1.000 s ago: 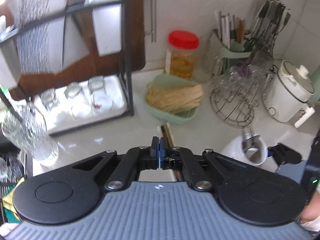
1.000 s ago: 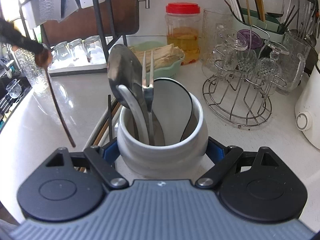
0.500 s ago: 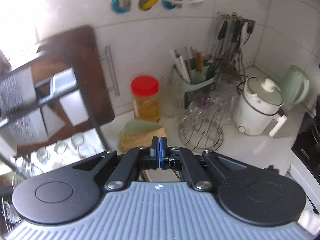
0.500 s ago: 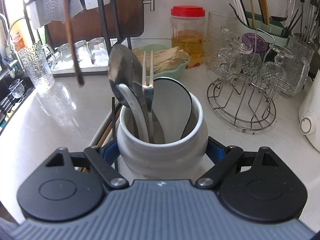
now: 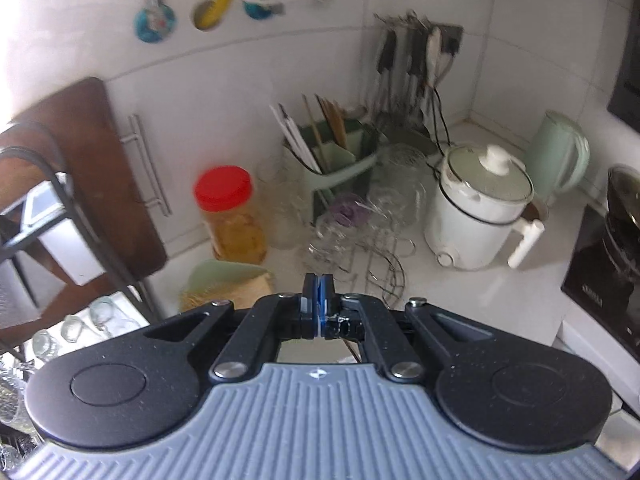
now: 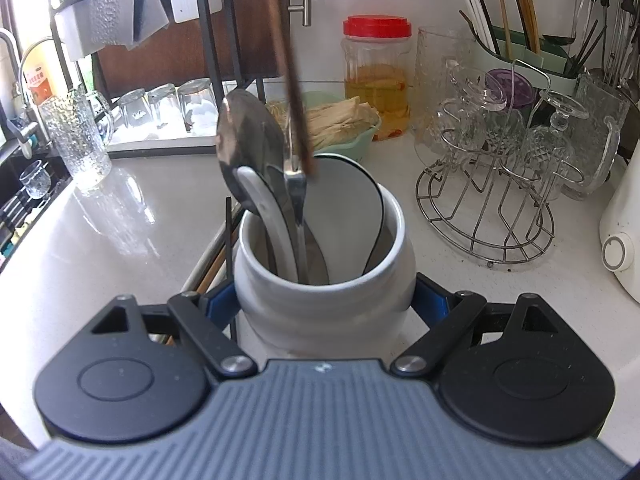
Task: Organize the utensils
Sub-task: 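Lower the copper spoon into the white mug and open the left gripper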
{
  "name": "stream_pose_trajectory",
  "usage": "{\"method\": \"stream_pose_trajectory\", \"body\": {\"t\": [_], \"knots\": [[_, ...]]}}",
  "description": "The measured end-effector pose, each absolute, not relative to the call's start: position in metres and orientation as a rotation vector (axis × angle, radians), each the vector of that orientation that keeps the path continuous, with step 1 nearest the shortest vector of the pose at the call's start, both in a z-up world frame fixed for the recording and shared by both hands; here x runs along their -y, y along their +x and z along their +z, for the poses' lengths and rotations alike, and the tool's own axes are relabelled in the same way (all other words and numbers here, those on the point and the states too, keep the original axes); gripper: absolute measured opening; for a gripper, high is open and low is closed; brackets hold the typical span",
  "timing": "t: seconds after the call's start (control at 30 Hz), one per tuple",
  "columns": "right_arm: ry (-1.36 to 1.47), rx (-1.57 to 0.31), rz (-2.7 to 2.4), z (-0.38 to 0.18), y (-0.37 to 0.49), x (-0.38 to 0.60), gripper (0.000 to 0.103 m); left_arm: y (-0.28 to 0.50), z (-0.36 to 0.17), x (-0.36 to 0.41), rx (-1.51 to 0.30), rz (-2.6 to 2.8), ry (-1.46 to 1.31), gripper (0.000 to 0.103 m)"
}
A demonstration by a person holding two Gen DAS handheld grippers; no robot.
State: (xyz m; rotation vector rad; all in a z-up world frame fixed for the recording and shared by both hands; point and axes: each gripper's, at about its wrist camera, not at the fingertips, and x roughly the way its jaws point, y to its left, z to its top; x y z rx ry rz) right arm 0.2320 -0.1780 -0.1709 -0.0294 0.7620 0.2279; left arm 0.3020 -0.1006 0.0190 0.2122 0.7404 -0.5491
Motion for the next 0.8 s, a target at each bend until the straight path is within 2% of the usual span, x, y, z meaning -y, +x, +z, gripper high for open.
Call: {"method": "stream_pose_trajectory", "body": {"t": [0.37,0.57,0.6,0.67,0.73,0.8], "knots": [[-0.03,-0.753,0.235,-0.172,0.231,0.179,0.091,0.307,-0.035,0.128,-0.893,-0.591,0.254,0.001],[-0.03,-0.756,0.235,-0.172,0.232,0.179,0.091,0.304,-0.045,0.126,-0.941,-0.582,0.227,0.002],[-0.032,-0.757,0.235,-0.172,0.232,0.179,0.091,0.304,-0.044,0.125,-0.949,-0.574,0.223,0.005],[-0.032,-0.76,0.235,-0.172,0.233,0.179,0.091,0.304,-0.042,0.122,-0.96,-0.564,0.219,0.02],[-0.033,-0.761,0.235,-0.172,0.233,0.179,0.091,0.301,-0.038,0.118,-0.955,-0.553,0.216,0.048],[-0.033,-0.764,0.235,-0.171,0.233,0.179,0.091,0.299,-0.032,0.112,-0.95,-0.545,0.186,0.055]]}}
